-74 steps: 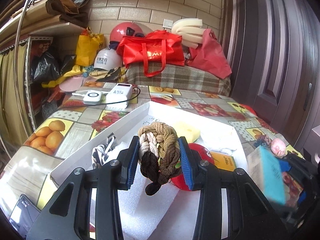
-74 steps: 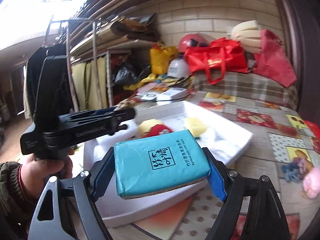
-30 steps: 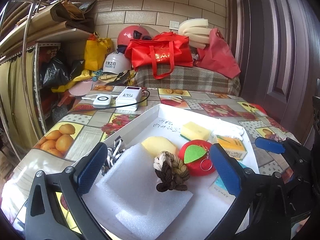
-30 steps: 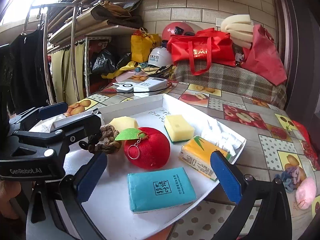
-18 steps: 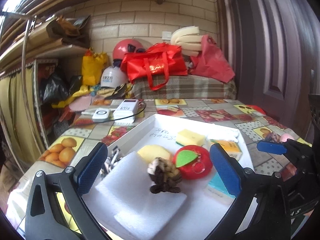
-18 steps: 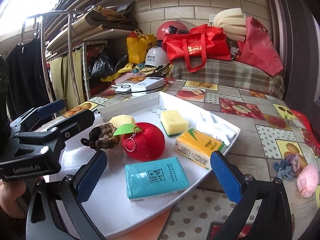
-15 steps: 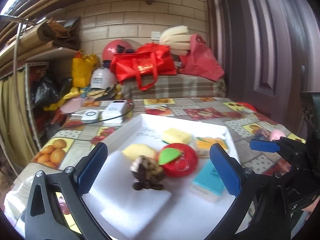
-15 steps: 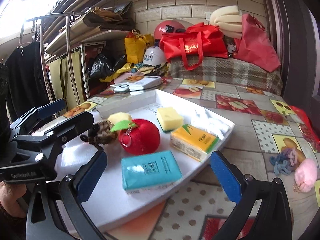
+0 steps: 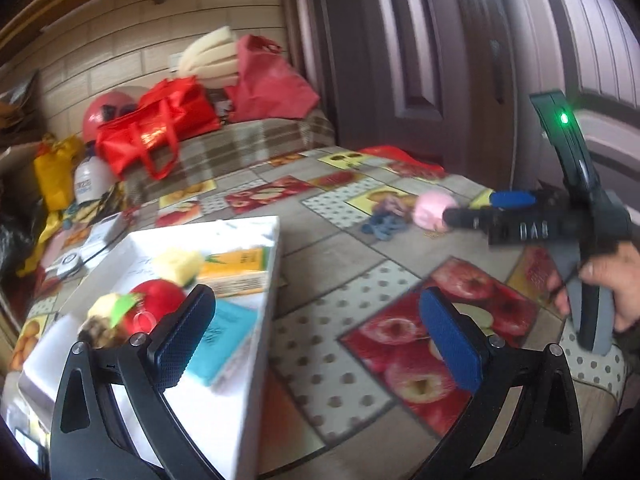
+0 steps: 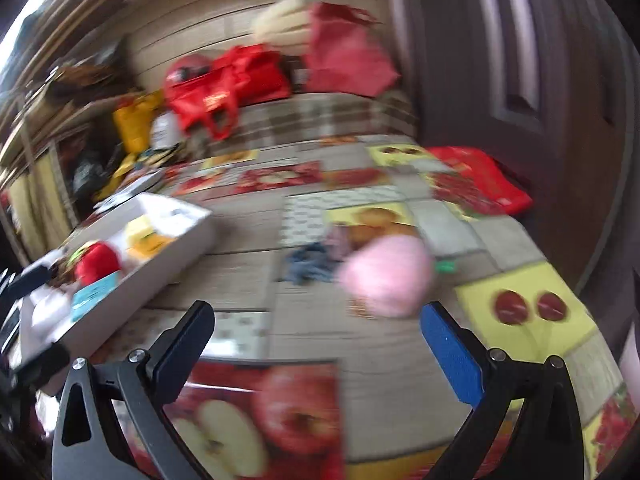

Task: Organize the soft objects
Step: 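Move both tools toward the pink fluffy ball and blue-pink rope toy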

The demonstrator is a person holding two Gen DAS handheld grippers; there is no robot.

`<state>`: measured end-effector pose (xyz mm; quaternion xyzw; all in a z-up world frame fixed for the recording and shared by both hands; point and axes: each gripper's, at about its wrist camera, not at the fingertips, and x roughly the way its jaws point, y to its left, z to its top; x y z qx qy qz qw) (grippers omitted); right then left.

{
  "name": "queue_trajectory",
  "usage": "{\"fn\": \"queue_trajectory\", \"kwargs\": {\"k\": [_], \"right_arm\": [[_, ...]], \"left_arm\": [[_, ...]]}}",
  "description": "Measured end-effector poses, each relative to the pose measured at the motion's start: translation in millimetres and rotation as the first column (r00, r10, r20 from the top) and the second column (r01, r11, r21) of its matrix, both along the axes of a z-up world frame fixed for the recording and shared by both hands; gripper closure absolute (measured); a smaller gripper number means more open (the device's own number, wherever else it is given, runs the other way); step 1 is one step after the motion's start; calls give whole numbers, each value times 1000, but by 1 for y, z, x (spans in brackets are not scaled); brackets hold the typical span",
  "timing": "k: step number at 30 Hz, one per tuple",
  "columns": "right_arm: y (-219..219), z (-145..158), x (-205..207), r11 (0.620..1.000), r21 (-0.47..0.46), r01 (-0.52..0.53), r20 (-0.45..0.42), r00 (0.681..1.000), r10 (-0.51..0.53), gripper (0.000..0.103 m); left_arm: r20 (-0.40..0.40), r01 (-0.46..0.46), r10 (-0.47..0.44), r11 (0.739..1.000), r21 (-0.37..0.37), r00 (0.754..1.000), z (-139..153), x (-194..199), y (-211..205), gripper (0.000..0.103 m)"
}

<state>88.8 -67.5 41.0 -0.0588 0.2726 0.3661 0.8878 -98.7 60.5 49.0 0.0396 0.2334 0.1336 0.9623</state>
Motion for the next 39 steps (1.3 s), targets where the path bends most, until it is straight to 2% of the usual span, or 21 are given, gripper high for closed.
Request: {"fn": "queue_trajectory", "kwargs": {"k": [4, 6, 11, 16, 20, 25, 32, 36, 39], "right_arm": [[-40, 0, 31, 992, 45, 117, -40, 993, -115, 0], [-47, 0, 44, 989, 54, 138, -66, 989, -134, 0], [-38, -10, 62, 994, 18, 112, -155, 982, -108, 0], [-37, -9, 54, 996, 16, 86, -131, 988, -83, 0], [-36, -10, 60, 997, 13, 82, -148, 986, -79, 0], [-27, -9, 65, 998, 19, 55, -145, 988, -52, 0], [6, -7, 69, 999, -48, 6, -98, 995, -11, 0], [25, -10, 73, 995, -97, -32, -93, 995, 23, 0], [36, -17, 78, 988, -147, -57, -132, 991, 37, 0]], "left_arm": [[-69, 43, -38, 997, 61, 997, -6, 20, -21, 0], [-101, 54, -46, 995, 79, 994, -10, 29, -27, 0], [-153, 59, -44, 994, 90, 987, -16, 48, -32, 0], [-189, 57, -39, 994, 94, 981, -21, 56, -34, 0], [-206, 54, -35, 995, 88, 978, -23, 62, -34, 0], [-227, 44, -33, 998, 46, 973, -26, 71, -28, 0], [-254, -7, -11, 997, -71, 967, -29, 92, -8, 0], [-269, -24, -2, 995, -94, 963, -31, 107, -6, 0], [-278, -30, 1, 995, -97, 961, -32, 120, -6, 0]]}}
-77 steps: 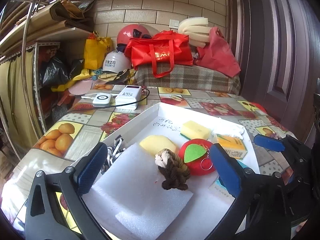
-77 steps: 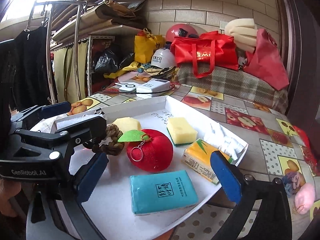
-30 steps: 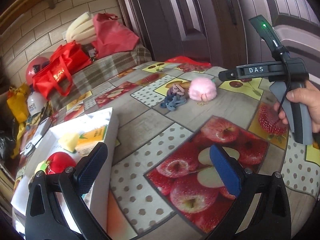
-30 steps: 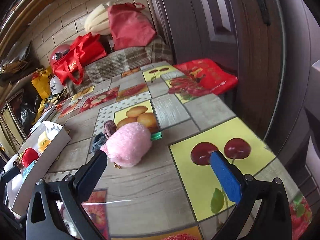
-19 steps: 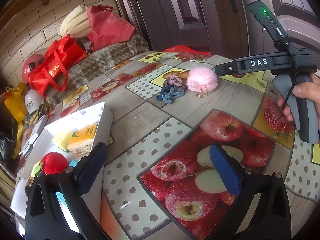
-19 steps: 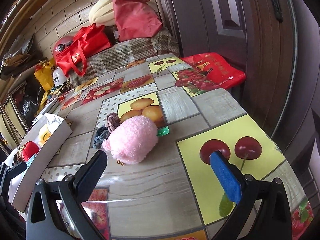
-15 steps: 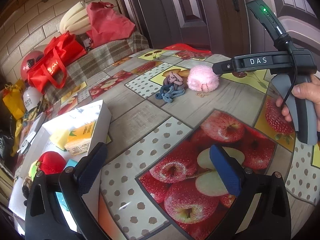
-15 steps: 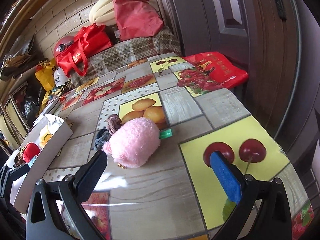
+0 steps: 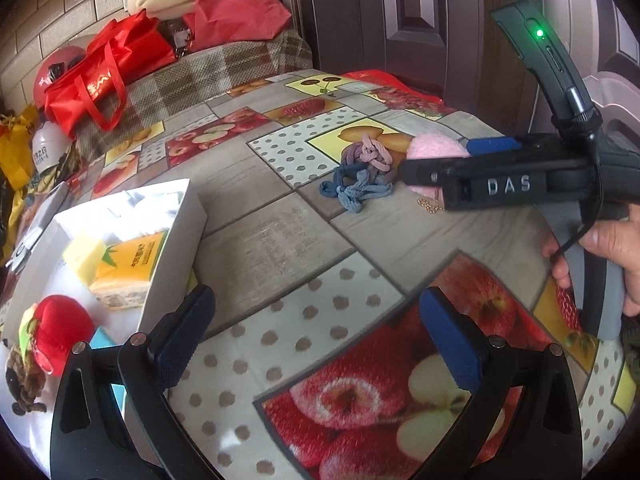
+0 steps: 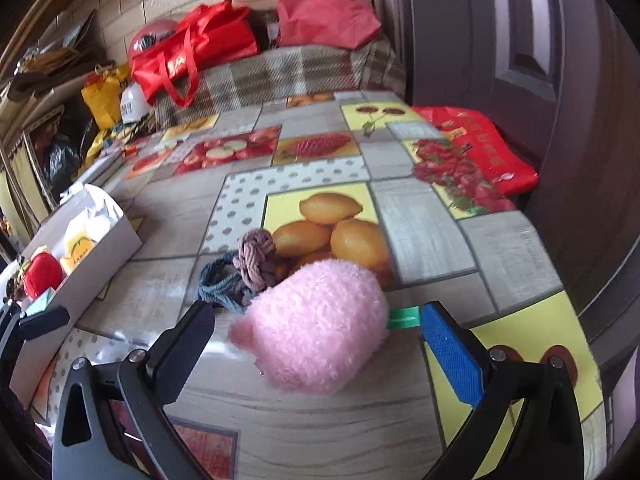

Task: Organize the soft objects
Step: 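Move both tools toward the pink fluffy ball and blue-pink rope toy, then grasp the pink fluffy ball with the right tool while the left tool grasps the blue-pink rope toy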

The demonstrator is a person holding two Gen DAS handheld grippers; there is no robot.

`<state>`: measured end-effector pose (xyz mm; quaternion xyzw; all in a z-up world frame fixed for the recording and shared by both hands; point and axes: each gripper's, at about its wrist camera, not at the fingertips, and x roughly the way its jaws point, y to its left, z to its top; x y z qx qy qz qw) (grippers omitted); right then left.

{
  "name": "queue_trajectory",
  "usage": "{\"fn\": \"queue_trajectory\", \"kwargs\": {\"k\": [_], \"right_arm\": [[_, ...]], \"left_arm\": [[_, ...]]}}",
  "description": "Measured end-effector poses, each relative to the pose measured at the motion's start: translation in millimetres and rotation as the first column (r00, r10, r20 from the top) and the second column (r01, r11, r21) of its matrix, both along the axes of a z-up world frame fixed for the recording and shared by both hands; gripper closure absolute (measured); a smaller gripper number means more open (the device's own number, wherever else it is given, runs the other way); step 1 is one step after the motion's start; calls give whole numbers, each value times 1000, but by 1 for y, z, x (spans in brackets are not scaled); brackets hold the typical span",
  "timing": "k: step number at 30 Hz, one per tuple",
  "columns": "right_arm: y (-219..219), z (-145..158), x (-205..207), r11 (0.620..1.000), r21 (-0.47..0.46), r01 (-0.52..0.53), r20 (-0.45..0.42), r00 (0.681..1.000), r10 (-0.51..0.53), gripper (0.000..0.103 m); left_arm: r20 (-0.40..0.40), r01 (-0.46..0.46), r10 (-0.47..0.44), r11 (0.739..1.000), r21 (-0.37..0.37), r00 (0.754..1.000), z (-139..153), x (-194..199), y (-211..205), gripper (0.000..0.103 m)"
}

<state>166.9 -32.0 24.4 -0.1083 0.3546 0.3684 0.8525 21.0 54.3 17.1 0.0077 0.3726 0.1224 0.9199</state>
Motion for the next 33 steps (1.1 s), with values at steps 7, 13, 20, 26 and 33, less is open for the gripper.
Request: {"fn": "queue_trajectory", "kwargs": {"k": [7, 13, 20, 26, 33], "right_arm": [[-7, -9, 13, 999, 47, -8, -117, 993, 13, 23], [-60, -14, 39, 945, 300, 129, -276, 960, -43, 45], [-73, -11, 45, 932, 322, 168, -283, 956, -74, 45], [-69, -11, 49, 933, 324, 159, -297, 953, -59, 45], [-70, -11, 48, 930, 341, 139, -295, 955, -35, 45]], "left_arm": [[-55, -10, 6, 998, -60, 998, -6, 34, 10, 0], [-17, 15, -17, 990, -137, 1000, -1, 56, 21, 1], [-55, 78, -82, 994, -79, 995, -2, 110, 6, 1], [-90, 125, -129, 991, -46, 988, -6, 133, -2, 57], [-2, 113, -114, 988, -110, 993, 5, 124, 9, 78]]}}
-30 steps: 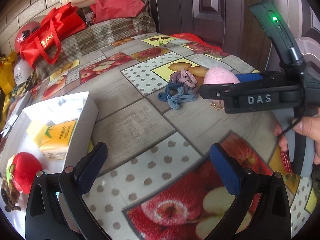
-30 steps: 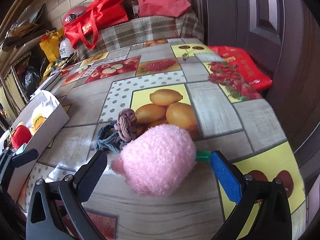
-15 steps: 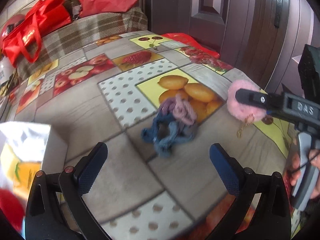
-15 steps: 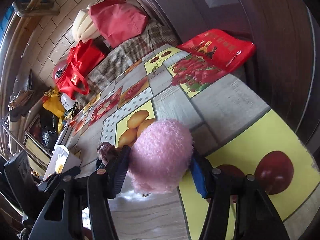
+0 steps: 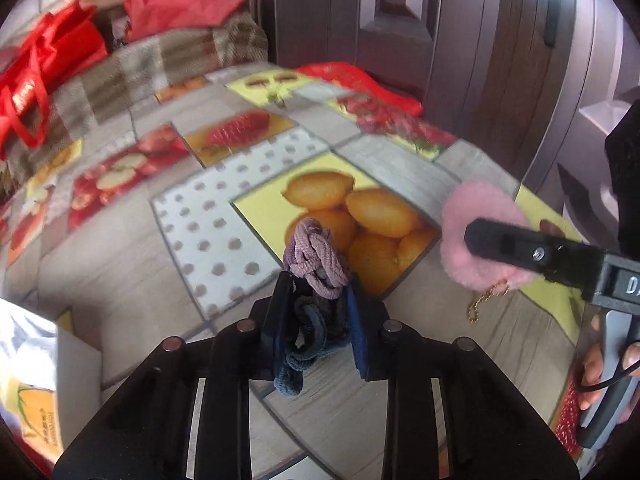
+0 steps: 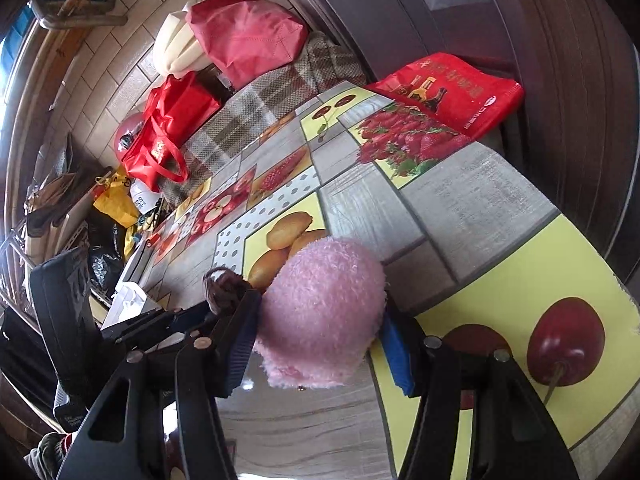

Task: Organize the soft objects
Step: 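Grasp the pink fluffy ball with the right tool while the left tool grasps the blue-pink rope toy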

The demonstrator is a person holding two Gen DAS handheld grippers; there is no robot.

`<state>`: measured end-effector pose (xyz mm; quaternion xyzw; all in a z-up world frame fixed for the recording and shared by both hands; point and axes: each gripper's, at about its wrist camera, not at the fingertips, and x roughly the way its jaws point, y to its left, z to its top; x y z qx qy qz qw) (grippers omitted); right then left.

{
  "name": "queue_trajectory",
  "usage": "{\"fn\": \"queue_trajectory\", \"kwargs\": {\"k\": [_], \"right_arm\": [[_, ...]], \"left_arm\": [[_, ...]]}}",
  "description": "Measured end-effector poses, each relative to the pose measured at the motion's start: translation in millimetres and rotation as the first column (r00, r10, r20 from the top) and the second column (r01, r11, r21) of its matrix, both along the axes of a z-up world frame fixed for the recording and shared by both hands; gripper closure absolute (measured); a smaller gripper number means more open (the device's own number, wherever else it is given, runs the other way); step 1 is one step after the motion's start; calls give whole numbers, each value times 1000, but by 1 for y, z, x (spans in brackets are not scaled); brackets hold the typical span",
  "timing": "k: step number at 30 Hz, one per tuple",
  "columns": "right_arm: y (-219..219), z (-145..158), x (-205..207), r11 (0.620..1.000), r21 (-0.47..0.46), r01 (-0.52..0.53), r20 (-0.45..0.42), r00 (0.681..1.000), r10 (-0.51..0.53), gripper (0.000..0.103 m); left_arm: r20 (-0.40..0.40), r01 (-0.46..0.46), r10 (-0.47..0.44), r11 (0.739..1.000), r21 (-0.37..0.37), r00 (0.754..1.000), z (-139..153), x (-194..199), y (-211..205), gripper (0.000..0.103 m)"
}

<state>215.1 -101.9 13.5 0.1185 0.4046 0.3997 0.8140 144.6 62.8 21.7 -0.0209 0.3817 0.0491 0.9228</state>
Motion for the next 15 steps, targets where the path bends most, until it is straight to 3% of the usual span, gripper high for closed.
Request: {"fn": "queue_trajectory", "kwargs": {"k": [7, 15], "right_arm": [[5, 14, -18, 999, 5, -36, 116, 993, 35, 45], [5, 25, -46, 999, 5, -41, 223, 974, 39, 45]], "left_arm": [[149, -43, 43, 999, -6, 988, 17, -46, 2, 78], [247, -26, 9, 998, 65, 969, 27, -109, -16, 78]]}}
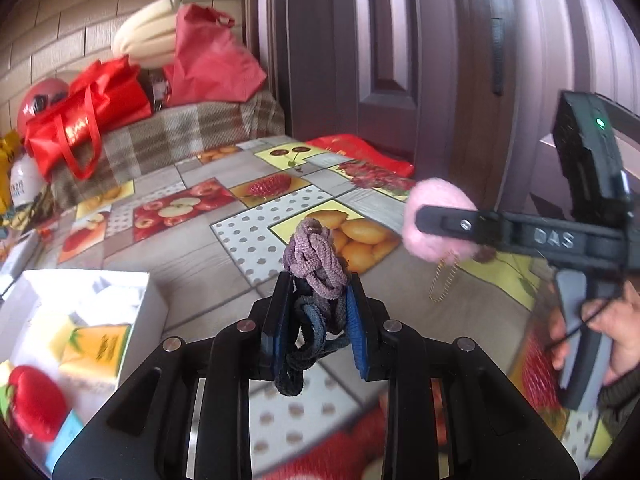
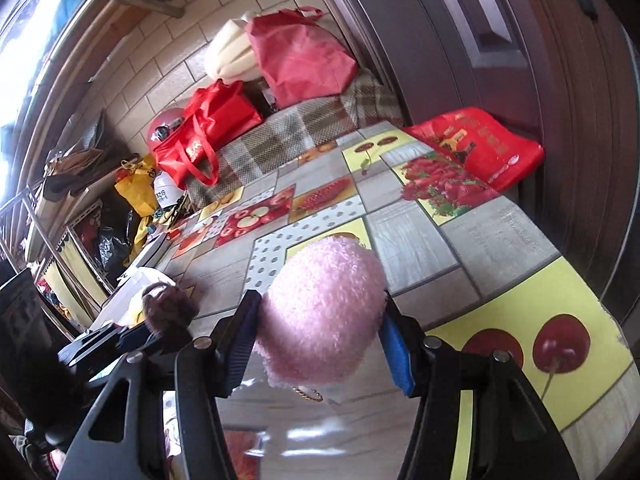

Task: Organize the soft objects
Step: 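Grasp the pink fluffy ball with the right tool while the left tool grasps the blue-pink rope toy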

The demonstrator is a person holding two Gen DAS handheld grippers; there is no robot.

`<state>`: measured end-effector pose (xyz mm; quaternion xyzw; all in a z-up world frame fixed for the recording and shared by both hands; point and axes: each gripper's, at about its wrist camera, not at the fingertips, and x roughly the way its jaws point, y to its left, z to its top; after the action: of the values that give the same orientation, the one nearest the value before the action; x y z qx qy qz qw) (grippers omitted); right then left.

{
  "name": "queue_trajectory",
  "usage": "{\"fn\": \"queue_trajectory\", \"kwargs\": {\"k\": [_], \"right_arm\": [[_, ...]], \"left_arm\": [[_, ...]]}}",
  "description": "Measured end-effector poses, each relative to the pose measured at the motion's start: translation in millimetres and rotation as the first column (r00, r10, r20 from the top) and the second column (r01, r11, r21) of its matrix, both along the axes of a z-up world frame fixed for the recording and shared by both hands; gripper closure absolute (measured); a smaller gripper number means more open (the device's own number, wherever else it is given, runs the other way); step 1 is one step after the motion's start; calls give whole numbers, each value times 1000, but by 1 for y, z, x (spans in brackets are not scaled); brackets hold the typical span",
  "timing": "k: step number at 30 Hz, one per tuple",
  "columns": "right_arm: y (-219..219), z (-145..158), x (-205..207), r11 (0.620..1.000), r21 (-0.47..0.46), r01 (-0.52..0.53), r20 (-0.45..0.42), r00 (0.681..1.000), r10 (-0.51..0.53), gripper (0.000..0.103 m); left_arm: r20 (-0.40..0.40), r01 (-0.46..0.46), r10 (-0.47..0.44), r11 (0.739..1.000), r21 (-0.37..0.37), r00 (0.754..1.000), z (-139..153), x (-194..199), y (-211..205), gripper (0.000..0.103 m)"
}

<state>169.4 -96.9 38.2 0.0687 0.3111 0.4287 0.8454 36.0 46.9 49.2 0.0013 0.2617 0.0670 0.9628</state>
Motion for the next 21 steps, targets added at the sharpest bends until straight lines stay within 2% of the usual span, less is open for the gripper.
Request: {"fn": "queue_trajectory", "kwargs": {"k": [8, 13, 21], "right_arm": [[11, 7, -48, 999, -31, -35, 103, 994, 38, 45], [19, 11, -81, 998, -34, -57, 170, 984, 62, 45], [30, 12, -109, 997, -10, -70, 182, 981, 71, 45]], "left_arm": [[50, 31, -31, 999, -6, 998, 3, -57, -3, 78], [124, 11, -9, 1000, -15, 992, 8, -92, 3, 78], [148, -2, 3, 1000, -12, 989, 9, -126, 10, 78]]}}
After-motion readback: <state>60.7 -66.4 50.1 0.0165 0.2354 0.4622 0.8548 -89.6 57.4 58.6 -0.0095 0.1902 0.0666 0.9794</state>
